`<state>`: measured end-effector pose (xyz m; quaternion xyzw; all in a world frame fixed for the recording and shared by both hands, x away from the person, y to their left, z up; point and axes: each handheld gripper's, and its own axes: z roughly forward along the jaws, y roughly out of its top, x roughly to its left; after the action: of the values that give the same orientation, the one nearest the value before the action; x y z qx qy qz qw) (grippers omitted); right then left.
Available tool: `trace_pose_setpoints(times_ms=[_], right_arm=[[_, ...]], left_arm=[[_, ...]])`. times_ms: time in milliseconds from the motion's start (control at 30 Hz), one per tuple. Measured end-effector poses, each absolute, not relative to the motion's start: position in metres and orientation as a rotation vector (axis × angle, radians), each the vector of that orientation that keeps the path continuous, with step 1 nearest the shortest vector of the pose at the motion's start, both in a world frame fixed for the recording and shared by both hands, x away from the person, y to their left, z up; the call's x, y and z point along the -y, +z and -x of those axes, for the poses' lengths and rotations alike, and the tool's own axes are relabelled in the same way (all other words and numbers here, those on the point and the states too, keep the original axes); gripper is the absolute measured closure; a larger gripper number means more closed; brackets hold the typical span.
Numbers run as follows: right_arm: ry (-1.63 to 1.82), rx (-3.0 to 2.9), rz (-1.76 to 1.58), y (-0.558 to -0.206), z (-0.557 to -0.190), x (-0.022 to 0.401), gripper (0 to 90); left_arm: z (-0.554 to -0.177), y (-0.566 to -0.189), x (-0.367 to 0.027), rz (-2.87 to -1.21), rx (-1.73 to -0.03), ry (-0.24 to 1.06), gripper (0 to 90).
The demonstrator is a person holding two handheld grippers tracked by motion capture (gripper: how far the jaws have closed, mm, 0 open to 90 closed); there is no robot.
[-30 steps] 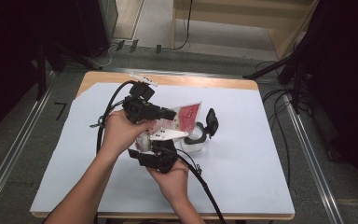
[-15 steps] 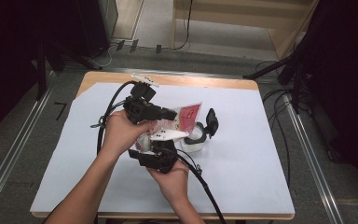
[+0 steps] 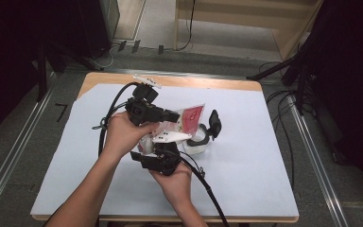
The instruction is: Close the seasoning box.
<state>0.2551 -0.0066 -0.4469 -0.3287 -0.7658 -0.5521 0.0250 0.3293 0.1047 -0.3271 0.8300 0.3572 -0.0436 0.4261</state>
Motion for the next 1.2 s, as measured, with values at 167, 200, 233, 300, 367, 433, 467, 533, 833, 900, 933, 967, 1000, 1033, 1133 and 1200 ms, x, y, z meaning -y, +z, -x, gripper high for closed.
trace_pose_setpoints(times_ms=[167,200,233,300,367,433,467,533,833,900,933,967,1000,1033,1133,1200], right_arm=[[-1.704,2.367,1.014,-0.4463,-0.2552,0.0064,61.9],[-1.703,2.367,1.014,-0.4462,-0.2553,0.0065,61.9],[-1.703,2.367,1.015,-0.4462,-0.2554,0.0065,61.9],[-1.701,2.369,1.018,-0.4464,-0.2554,0.0064,61.9],[-1.701,2.369,1.020,-0.4465,-0.2555,0.0062,61.9],[-1.701,2.370,1.019,-0.4466,-0.2558,0.0060,61.9],[-1.698,2.370,1.018,-0.4465,-0.2559,0.0061,61.9],[-1.695,2.372,1.015,-0.4464,-0.2563,0.0061,61.9],[-1.690,2.375,1.012,-0.4456,-0.2567,0.0058,61.9],[-1.689,2.377,1.012,-0.4452,-0.2569,0.0057,61.8],[-1.688,2.378,1.012,-0.4450,-0.2569,0.0057,61.8],[-1.689,2.378,1.012,-0.4449,-0.2570,0.0056,61.8],[-1.690,2.378,1.013,-0.4448,-0.2570,0.0055,61.8],[-1.690,2.377,1.013,-0.4449,-0.2570,0.0054,61.8],[-1.689,2.384,1.008,-0.4454,-0.2569,0.0048,61.7],[-1.686,2.431,1.002,-0.4449,-0.2557,0.0031,61.9]], left_arm=[[-0.3294,-0.3270,-0.1047,-2.075,-0.893,-0.105,83.4],[-0.3293,-0.3272,-0.1045,-2.070,-0.897,-0.109,83.4],[-0.3295,-0.3273,-0.1047,-2.071,-0.895,-0.109,83.4],[-0.3297,-0.3276,-0.1048,-2.070,-0.894,-0.112,83.4],[-0.3299,-0.3277,-0.1049,-2.068,-0.896,-0.114,83.4],[-0.3301,-0.3277,-0.1052,-2.068,-0.898,-0.115,83.3],[-0.3302,-0.3279,-0.1052,-2.065,-0.897,-0.116,83.4],[-0.3304,-0.3279,-0.1053,-2.066,-0.897,-0.115,83.4],[-0.3305,-0.3278,-0.1061,-2.062,-0.895,-0.111,83.4],[-0.3306,-0.3272,-0.1065,-2.062,-0.900,-0.111,83.3],[-0.3307,-0.3273,-0.1066,-2.060,-0.898,-0.113,83.4],[-0.3306,-0.3273,-0.1066,-2.059,-0.898,-0.113,83.4],[-0.3307,-0.3273,-0.1067,-2.060,-0.900,-0.114,83.4],[-0.3306,-0.3271,-0.1067,-2.065,-0.903,-0.110,83.4],[-0.3307,-0.3279,-0.1066,-2.061,-0.897,-0.108,83.4],[-0.3305,-0.3277,-0.1065,-2.062,-0.898,-0.108,83.5]])
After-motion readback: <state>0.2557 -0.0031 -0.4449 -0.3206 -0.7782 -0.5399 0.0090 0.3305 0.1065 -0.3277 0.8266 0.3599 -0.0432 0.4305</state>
